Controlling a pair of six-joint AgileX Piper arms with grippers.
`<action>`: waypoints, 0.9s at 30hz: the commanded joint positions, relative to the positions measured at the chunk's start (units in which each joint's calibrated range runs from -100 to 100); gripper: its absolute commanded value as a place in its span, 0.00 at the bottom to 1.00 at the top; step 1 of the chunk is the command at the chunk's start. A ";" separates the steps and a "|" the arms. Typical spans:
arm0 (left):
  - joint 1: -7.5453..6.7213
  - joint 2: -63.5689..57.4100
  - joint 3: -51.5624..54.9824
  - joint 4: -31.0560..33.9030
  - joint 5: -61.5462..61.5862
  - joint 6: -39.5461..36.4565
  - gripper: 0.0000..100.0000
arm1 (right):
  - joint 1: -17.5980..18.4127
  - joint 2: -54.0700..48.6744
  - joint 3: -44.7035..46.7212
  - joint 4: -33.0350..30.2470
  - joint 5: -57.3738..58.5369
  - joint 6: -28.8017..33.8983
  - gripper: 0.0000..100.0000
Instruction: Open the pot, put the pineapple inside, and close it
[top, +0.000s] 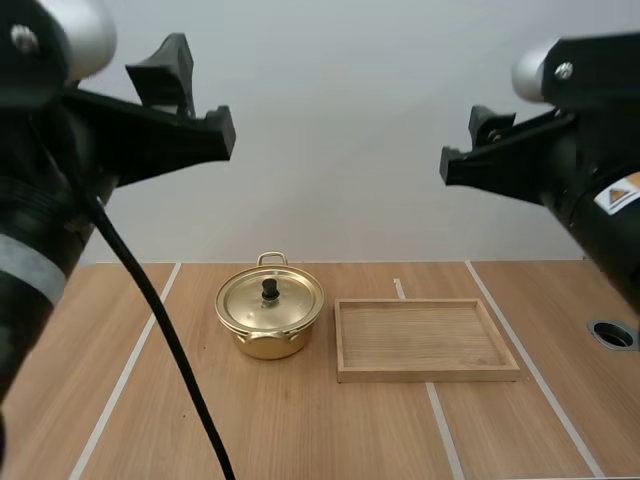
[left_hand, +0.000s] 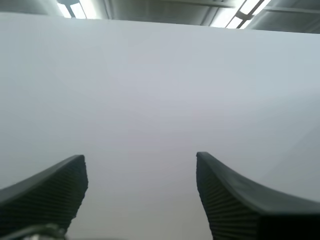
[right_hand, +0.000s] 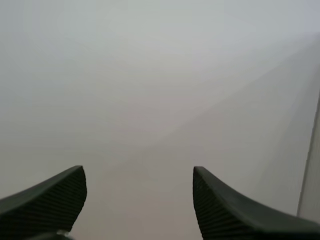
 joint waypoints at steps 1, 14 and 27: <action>0.06 -0.87 5.73 0.11 -7.00 -1.47 1.00 | -0.15 -0.50 6.15 -0.03 -1.23 -0.18 1.00; 0.06 -2.97 22.58 5.95 -2.69 -1.29 1.00 | -0.15 -4.98 21.75 -0.23 0.31 -1.88 1.00; 1.40 -7.65 34.03 8.33 5.34 -1.29 1.00 | -0.15 -10.84 36.23 1.51 1.54 -2.79 1.00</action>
